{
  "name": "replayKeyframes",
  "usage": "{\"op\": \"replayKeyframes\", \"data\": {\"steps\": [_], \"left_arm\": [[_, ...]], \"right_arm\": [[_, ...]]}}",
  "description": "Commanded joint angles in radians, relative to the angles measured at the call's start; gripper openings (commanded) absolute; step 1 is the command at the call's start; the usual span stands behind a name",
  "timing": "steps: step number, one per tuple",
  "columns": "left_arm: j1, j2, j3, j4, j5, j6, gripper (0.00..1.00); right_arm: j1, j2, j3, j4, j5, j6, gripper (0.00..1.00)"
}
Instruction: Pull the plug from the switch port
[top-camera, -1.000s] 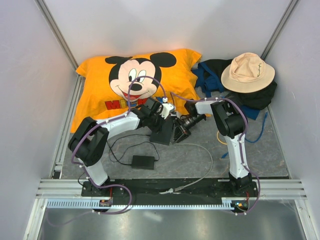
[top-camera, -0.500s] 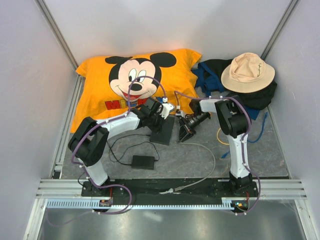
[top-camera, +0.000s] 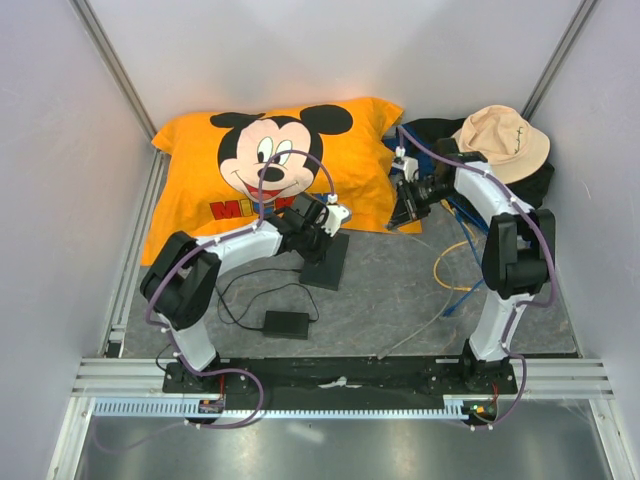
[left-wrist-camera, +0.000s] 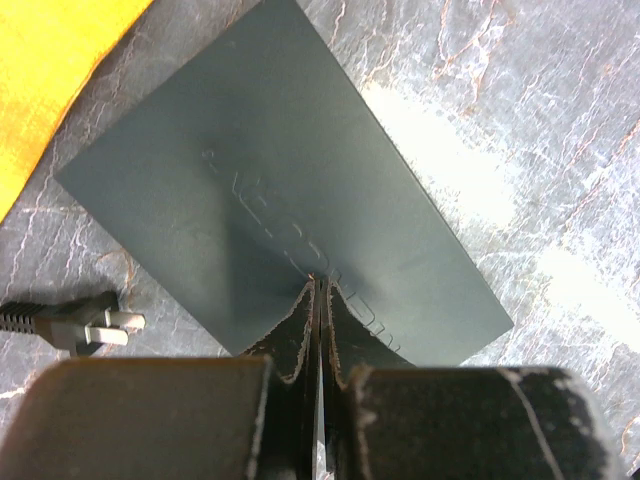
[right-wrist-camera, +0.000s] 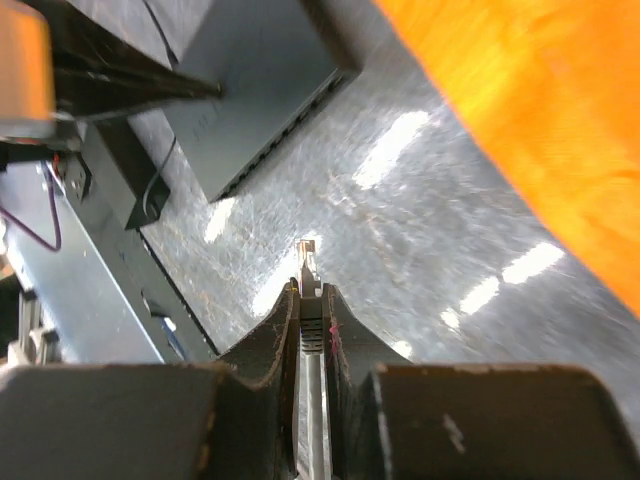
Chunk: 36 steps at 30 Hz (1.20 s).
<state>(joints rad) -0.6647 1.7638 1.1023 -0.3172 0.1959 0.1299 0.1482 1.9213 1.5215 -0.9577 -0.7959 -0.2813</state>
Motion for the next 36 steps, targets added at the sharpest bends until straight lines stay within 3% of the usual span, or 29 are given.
{"op": "replayKeyframes", "data": {"steps": [1, 7, 15, 21, 35, 36], "left_arm": [[-0.016, 0.074, 0.011, -0.079, 0.013, 0.025, 0.02], [-0.018, 0.094, 0.053, -0.080, 0.017, 0.016, 0.02], [-0.019, 0.089, 0.051, -0.082, 0.022, 0.011, 0.02], [-0.019, 0.072, 0.030, -0.083, 0.016, 0.014, 0.02], [-0.019, 0.059, 0.018, -0.083, 0.011, 0.022, 0.02], [-0.019, 0.057, 0.019, -0.083, 0.011, 0.022, 0.02]], "right_arm": [[-0.053, -0.057, 0.068, -0.042, -0.026, 0.002, 0.00], [-0.199, -0.110, 0.101, -0.041, 0.044, 0.047, 0.00], [-0.369, -0.016, 0.285, -0.033, 0.076, 0.074, 0.00], [-0.406, 0.051, 0.391, -0.029, 0.119, 0.073, 0.00], [-0.412, 0.076, 0.279, -0.016, 0.263, 0.082, 0.00], [-0.412, 0.076, 0.275, -0.015, 0.280, 0.082, 0.04]]}}
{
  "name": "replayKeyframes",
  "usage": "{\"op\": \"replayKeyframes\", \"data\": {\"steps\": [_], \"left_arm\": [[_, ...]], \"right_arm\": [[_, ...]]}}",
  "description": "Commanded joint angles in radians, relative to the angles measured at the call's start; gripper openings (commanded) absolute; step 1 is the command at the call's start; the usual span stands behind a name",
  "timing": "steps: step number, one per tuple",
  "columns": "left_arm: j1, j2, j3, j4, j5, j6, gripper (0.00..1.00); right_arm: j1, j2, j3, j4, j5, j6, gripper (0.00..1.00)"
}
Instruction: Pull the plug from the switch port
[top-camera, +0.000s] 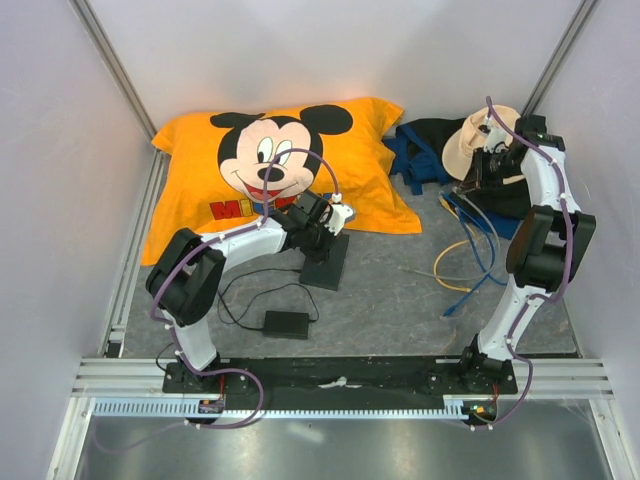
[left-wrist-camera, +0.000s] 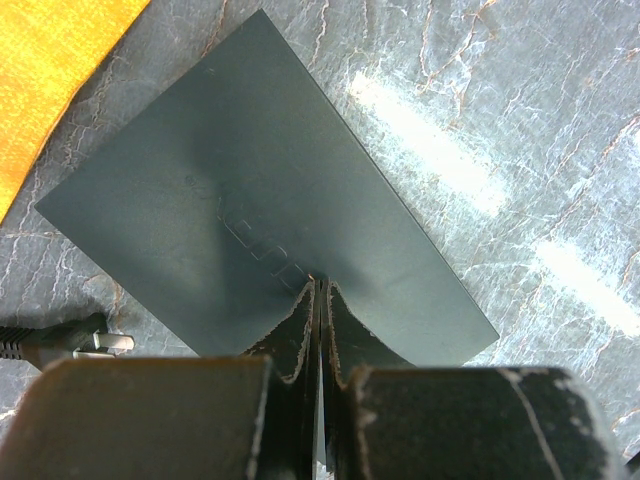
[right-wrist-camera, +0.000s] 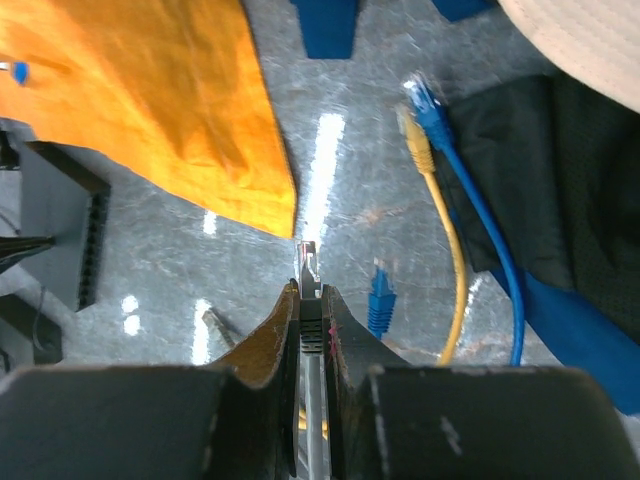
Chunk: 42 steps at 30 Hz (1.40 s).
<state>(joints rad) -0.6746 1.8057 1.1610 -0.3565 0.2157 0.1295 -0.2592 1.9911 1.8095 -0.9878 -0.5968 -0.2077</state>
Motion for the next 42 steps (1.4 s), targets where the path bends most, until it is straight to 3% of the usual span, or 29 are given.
{"op": "replayKeyframes", "data": {"steps": [1, 2, 4, 5, 8, 9, 10, 16, 23, 29, 30, 31, 33, 34, 36, 37, 42], "left_arm": [[-0.010, 0.015, -0.040, -0.044, -0.009, 0.024, 0.02], [-0.010, 0.014, -0.040, -0.042, -0.012, 0.025, 0.02], [-0.010, 0.014, -0.040, -0.042, -0.012, 0.025, 0.02], [-0.010, 0.014, -0.040, -0.042, -0.013, 0.027, 0.02], [-0.010, 0.012, -0.038, -0.042, -0.012, 0.028, 0.02], [-0.010, 0.012, -0.038, -0.042, -0.013, 0.030, 0.02], [-0.010, 0.012, -0.038, -0.042, -0.010, 0.029, 0.02], [-0.010, -0.006, -0.017, -0.048, -0.007, 0.028, 0.02], [0.009, -0.147, 0.005, -0.107, -0.015, 0.032, 0.02], [0.119, -0.273, -0.061, -0.176, 0.037, 0.002, 0.03], [0.162, -0.304, -0.073, -0.176, 0.050, -0.005, 0.07], [0.184, -0.318, -0.086, -0.179, 0.071, -0.023, 0.23], [0.240, -0.341, -0.121, -0.180, 0.088, -0.048, 0.41], [0.256, -0.359, -0.129, -0.180, 0.100, -0.074, 0.54], [0.285, -0.374, -0.152, -0.179, 0.106, -0.091, 0.67], [0.290, -0.393, -0.161, -0.174, 0.112, -0.100, 0.71], [0.320, -0.454, -0.228, -0.148, 0.172, -0.119, 0.72]], "right_arm": [[-0.005, 0.008, -0.019, 0.012, 0.097, 0.010, 0.13], [-0.005, 0.014, -0.035, 0.012, 0.120, 0.007, 0.39], [-0.005, 0.020, -0.048, 0.009, 0.175, 0.001, 0.58], [-0.005, 0.026, -0.050, 0.002, 0.178, -0.013, 0.73], [-0.005, 0.014, -0.029, -0.002, 0.166, -0.019, 0.83], [-0.005, 0.008, -0.019, 0.001, 0.126, -0.019, 0.95], [-0.005, -0.012, -0.010, 0.008, 0.112, -0.018, 0.98], [0.054, -0.135, 0.007, 0.051, 0.042, -0.031, 0.98], [0.279, -0.169, -0.076, -0.011, -0.007, -0.052, 0.98], [0.472, -0.166, -0.217, 0.003, 0.002, 0.008, 0.98], [0.498, -0.163, -0.223, 0.006, 0.002, 0.020, 0.98], [0.544, -0.158, -0.233, 0.027, 0.003, 0.040, 0.98], [0.589, -0.152, -0.262, 0.052, 0.002, 0.082, 0.98], [0.638, -0.140, -0.265, 0.064, 0.008, 0.090, 0.98], [0.682, -0.121, -0.263, 0.067, 0.009, 0.102, 0.98], [0.702, -0.103, -0.257, 0.074, 0.024, 0.103, 0.98], [0.810, -0.035, -0.165, 0.074, 0.123, 0.067, 0.98]]}}
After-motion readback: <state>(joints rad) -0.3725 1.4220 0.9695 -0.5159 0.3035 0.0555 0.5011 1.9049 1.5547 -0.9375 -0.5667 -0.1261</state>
